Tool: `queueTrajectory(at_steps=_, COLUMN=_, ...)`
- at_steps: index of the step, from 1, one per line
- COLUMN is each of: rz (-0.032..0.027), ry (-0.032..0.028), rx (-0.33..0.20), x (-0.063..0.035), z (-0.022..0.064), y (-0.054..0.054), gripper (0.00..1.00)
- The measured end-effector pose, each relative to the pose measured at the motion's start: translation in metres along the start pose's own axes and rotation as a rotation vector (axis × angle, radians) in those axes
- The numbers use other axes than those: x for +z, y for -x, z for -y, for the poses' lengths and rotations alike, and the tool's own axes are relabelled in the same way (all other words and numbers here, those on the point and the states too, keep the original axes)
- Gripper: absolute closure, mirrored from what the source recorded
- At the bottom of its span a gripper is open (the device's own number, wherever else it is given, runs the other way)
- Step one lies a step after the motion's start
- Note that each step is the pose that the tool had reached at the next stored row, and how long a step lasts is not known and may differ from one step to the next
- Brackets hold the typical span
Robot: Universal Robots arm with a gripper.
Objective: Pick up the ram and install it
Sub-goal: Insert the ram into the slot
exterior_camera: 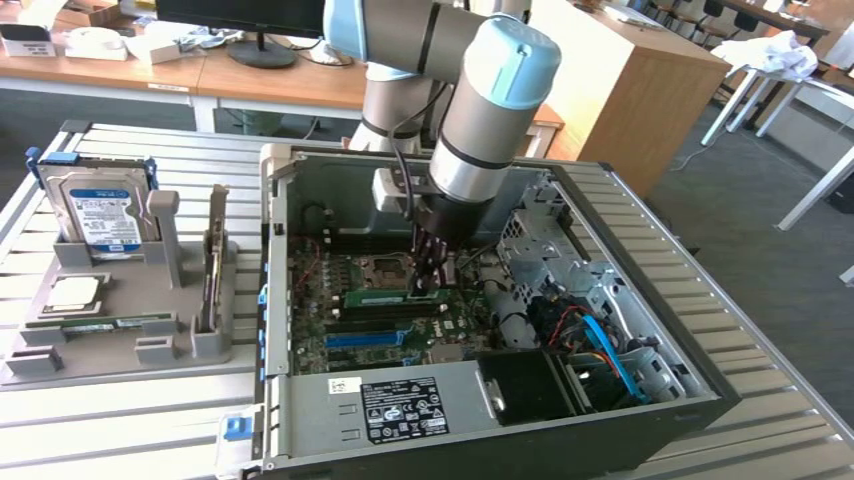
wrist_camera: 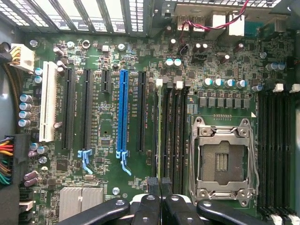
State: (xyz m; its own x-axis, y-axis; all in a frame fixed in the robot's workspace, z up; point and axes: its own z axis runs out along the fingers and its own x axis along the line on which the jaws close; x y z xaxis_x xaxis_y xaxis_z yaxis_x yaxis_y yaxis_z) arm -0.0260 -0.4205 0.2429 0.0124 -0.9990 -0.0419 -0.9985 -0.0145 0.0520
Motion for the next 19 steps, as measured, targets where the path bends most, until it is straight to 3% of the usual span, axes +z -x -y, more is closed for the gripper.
queueTrajectory(at_steps=19, rz=0.0001, ry=0.0000, rx=0.000, x=0.0033, z=-0.0022, y=-0.0002, gripper=0.89)
